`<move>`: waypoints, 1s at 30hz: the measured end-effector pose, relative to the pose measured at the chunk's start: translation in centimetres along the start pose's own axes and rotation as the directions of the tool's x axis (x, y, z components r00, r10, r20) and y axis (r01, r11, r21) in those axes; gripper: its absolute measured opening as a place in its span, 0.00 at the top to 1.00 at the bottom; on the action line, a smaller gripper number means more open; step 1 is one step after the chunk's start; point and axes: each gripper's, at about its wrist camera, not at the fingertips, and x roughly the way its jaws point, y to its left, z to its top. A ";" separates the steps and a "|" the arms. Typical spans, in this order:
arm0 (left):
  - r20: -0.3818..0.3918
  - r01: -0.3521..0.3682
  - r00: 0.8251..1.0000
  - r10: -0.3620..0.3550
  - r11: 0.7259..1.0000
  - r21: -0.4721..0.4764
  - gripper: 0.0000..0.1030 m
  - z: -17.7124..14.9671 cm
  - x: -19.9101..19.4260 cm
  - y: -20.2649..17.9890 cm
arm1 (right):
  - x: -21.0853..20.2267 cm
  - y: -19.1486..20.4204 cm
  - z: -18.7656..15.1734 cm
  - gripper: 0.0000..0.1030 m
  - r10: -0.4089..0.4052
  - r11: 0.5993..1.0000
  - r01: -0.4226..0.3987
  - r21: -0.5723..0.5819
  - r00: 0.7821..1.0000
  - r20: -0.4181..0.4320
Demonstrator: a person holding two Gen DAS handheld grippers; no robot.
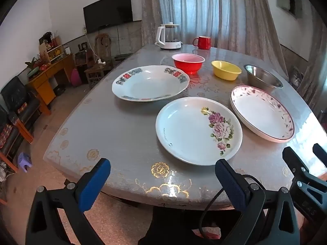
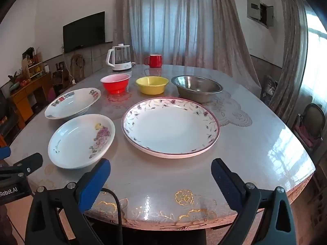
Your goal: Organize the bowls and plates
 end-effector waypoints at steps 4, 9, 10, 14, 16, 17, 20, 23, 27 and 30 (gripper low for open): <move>0.000 -0.022 1.000 0.022 1.000 0.000 0.00 -0.1 -0.4 0.3 | 0.2 0.1 -0.1 0.03 -0.003 1.000 0.003 0.011 1.000 -0.008; -0.012 0.001 1.000 -0.001 1.000 0.013 0.00 -0.5 -0.2 0.1 | 0.0 -0.2 -0.3 0.03 0.002 0.999 -0.001 0.037 1.000 -0.022; -0.010 0.000 1.000 0.000 1.000 0.014 0.00 -0.6 -0.3 0.2 | 0.1 -0.4 -0.1 0.03 0.007 0.999 -0.006 0.045 1.000 -0.028; -0.032 0.010 0.999 -0.009 1.000 0.026 0.00 -0.2 0.5 -0.6 | 0.3 -0.4 -0.2 0.03 0.010 0.999 -0.010 0.041 1.000 -0.023; -0.037 0.010 0.999 -0.008 0.999 0.030 0.00 -0.2 0.6 -0.6 | 0.3 -0.3 -0.2 0.03 0.010 0.999 -0.009 0.038 1.000 -0.023; -0.038 0.008 0.999 -0.007 0.999 0.032 0.00 -0.1 0.6 -0.6 | 0.3 -0.3 -0.1 0.03 0.010 0.999 -0.009 0.037 1.000 -0.024; -0.036 0.007 0.999 -0.006 0.999 0.034 0.00 -0.2 0.6 -0.7 | 0.5 -0.3 -0.1 0.03 0.011 0.999 -0.010 0.036 1.000 -0.029; -0.036 0.007 0.999 -0.006 0.999 0.034 0.00 -0.3 0.7 -0.8 | 0.6 -0.3 -0.1 0.03 0.010 0.999 -0.009 0.037 0.999 -0.031; -0.039 0.008 0.999 -0.006 0.999 0.034 0.00 -0.3 0.8 -0.8 | 0.5 -0.2 -0.3 0.03 0.010 0.999 -0.009 0.034 0.999 -0.033; -0.039 0.005 0.999 -0.004 0.999 0.034 0.00 -0.3 0.8 -0.7 | 0.6 -0.2 -0.3 0.03 0.010 0.999 -0.009 0.035 0.999 -0.036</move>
